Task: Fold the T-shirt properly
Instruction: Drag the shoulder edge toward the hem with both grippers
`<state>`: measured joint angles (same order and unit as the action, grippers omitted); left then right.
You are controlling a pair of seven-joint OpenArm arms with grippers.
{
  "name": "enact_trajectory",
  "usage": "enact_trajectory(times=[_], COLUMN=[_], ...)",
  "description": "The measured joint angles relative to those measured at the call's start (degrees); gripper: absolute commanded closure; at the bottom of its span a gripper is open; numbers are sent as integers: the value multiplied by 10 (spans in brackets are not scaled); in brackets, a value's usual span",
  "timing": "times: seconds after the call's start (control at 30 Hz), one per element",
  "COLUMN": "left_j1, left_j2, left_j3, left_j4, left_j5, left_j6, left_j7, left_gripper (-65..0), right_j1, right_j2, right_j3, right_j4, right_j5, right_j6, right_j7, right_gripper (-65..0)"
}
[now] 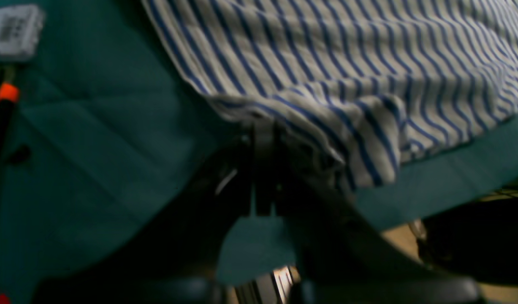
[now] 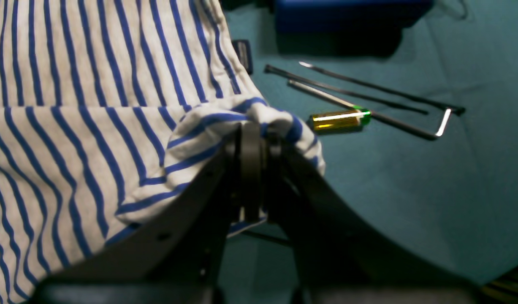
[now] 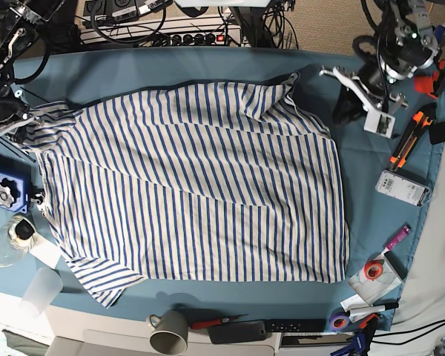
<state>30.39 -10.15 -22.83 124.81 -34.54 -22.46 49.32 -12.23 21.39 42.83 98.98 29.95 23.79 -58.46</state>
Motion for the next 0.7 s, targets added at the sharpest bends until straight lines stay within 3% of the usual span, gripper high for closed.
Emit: enact_trajectory(times=[0.03, 0.07, 0.27, 0.4, 0.57, 0.7], left_j1=[7, 13, 7, 7, 7, 7], left_j2=[0, 0, 3, 3, 3, 21], left_j3=[0, 0, 4, 63, 149, 168], left_j4=[0, -1, -1, -3, -5, -6], left_j5=[-11, -28, -45, -43, 45, 58], left_j6=[5, 4, -1, -1, 48, 59], left_j7=[4, 4, 2, 8, -2, -5], left_gripper=[-190, -201, -200, -200, -200, -200], right_j1=[0, 0, 0, 0, 0, 0], right_j2=[0, 0, 0, 0, 0, 0], right_j3=[0, 0, 0, 0, 0, 0], right_j4=[0, 0, 0, 0, 0, 0], right_j5=[0, 0, 0, 0, 0, 0], right_j6=[0, 0, 0, 0, 0, 0], right_j7=[0, 0, -8, -11, -16, -17], right_gripper=[0, 0, 0, 0, 0, 0])
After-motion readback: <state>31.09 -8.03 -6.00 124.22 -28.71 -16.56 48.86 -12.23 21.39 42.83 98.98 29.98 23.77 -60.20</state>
